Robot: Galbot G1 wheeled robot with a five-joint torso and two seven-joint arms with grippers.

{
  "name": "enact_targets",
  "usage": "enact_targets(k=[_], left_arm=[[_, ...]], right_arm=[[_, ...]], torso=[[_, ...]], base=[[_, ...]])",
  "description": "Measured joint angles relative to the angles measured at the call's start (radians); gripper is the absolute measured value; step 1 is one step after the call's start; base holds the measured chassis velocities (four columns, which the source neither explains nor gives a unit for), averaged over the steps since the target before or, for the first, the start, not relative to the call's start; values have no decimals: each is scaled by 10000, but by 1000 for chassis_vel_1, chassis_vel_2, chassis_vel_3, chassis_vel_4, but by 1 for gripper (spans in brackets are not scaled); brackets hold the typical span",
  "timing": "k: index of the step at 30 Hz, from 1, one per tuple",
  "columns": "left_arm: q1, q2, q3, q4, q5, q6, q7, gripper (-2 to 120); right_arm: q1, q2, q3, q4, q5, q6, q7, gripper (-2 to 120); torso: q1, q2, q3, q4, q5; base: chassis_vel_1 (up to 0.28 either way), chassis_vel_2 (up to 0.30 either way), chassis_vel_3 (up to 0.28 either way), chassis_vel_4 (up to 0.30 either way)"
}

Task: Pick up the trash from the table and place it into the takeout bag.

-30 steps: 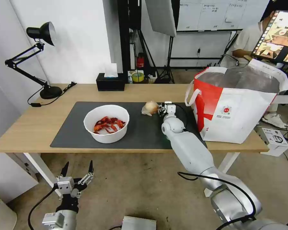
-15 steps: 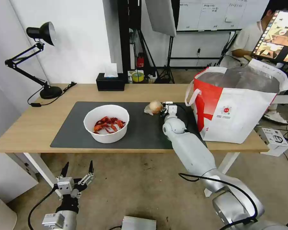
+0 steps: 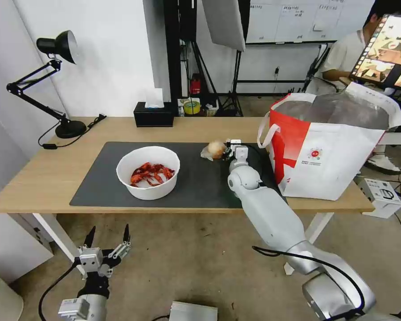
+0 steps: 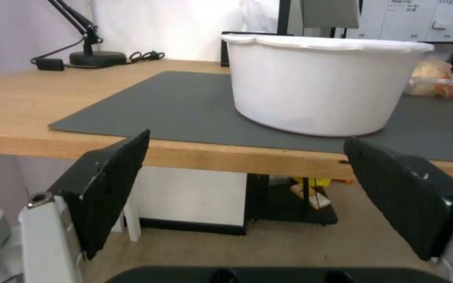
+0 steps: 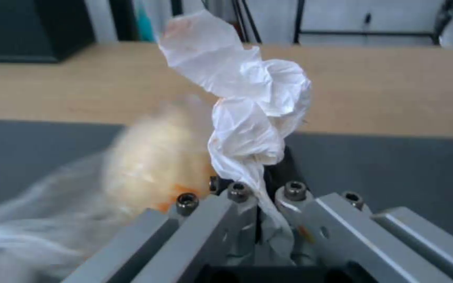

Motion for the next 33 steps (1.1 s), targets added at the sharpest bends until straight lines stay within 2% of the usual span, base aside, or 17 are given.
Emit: enact_targets(k=[8, 12, 15, 20, 23, 24, 27, 28, 31, 33], left_arm=[[5, 74, -33, 18, -41, -44, 1, 100], [2, 118, -45, 59, -67, -69, 0, 100], [-55, 226, -31, 147, -178, -70, 0, 100], [-204, 403, 15, 336, -283, -58, 0, 100], [-428, 580, 48, 512, -408, -12, 3, 100], [-428, 580, 48, 512, -408, -12, 3, 100], [-643, 800, 80, 654, -543, 30, 0, 100], [-643, 800, 80, 654, -543, 30, 0, 100], [-875, 996, 163, 819, -631, 51, 1, 100], [-923, 1025, 195, 858, -642, 52, -2, 100]], right_arm=[[-452, -349, -187, 990, -333, 1049, -643, 0], [-734, -696, -337, 1801, -633, 1644, -939, 0], [-1121, -1093, -328, 2656, -1349, 2530, -1175, 0], [-1722, -1617, -46, 3681, -1665, 3036, -1360, 0], [-2478, -2239, 430, 4720, -1699, 3359, -1487, 0], [-2478, -2239, 430, 4720, -1699, 3359, -1487, 0], [-3431, -3042, 1255, 5842, -1697, 3728, -1679, 0], [-3431, -3042, 1255, 5842, -1697, 3728, -1679, 0], [-4418, -3889, 2390, 7047, -1612, 4054, -1820, 0], [-4674, -4119, 2681, 7325, -1600, 4131, -1832, 0]], torso=[[0, 0, 1, 0, 1], [-1, 0, 0, 0, 0], [0, 0, 0, 3, 1], [0, 0, 0, 0, 3], [0, -1, 0, 0, 5], [0, -1, 0, 0, 5], [0, 0, 1, -1, 3], [0, 0, 1, -1, 3], [-1, 0, 0, -3, 1], [-1, 0, 0, -2, 4]], base=[[0, 0, 0, 0], [0, 0, 0, 0], [0, 0, 0, 0], [0, 0, 0, 0], [0, 0, 0, 0], [0, 0, 0, 0], [0, 0, 0, 0], [0, 0, 0, 0], [0, 0, 0, 0], [0, 0, 0, 0]])
